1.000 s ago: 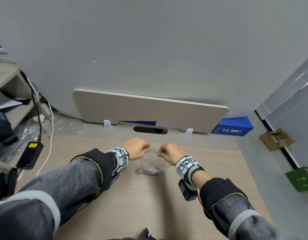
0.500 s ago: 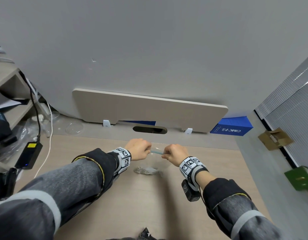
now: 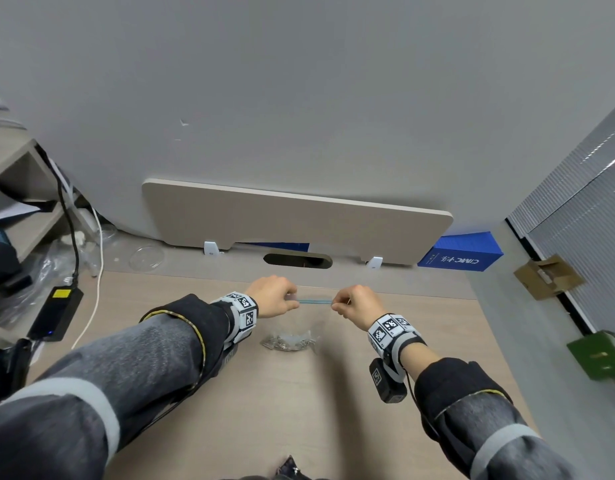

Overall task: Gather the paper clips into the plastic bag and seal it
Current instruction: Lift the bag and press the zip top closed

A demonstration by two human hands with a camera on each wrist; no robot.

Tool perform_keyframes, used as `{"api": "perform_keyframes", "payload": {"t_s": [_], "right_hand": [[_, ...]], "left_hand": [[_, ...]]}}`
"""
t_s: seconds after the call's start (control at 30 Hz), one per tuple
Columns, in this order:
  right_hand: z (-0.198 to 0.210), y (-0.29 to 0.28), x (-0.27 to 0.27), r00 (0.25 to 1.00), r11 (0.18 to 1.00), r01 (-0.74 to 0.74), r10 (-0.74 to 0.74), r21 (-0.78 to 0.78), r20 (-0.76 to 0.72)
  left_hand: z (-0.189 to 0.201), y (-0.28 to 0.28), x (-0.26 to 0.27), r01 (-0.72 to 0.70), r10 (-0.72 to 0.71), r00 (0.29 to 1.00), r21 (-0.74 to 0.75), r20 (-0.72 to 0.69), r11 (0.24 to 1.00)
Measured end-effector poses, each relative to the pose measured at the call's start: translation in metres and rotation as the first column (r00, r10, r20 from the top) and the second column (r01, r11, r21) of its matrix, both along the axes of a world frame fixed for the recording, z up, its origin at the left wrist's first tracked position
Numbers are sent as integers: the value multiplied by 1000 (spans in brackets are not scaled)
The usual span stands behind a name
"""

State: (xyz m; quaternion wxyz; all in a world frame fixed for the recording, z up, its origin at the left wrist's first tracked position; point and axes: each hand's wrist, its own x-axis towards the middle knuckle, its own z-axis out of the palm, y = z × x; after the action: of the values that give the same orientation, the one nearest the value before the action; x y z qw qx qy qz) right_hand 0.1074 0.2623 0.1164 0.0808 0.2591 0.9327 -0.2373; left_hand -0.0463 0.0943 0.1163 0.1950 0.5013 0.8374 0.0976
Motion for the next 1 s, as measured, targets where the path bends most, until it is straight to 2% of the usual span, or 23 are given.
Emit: {"api": "perform_keyframes", "payload": {"t_s": [0.33, 0.5, 0.77, 1.0], "right_hand": [[-4, -7, -2, 999, 999, -11, 13, 42, -30], [-2, -7, -5, 999, 999, -36, 37, 31, -33], [-3, -10, -6, 995, 989, -88, 93, 118, -31], [-3, -10, -3, 995, 989, -77, 84, 128, -51]], "left_hand": [[-1, 6, 9, 30, -32, 993, 22, 110, 999], [1, 9, 10, 53, -56, 996, 51, 73, 997], [-4, 8, 11, 76, -80, 995, 69, 65, 995], [-5, 7, 12, 93, -97, 995, 127, 27, 988]]}}
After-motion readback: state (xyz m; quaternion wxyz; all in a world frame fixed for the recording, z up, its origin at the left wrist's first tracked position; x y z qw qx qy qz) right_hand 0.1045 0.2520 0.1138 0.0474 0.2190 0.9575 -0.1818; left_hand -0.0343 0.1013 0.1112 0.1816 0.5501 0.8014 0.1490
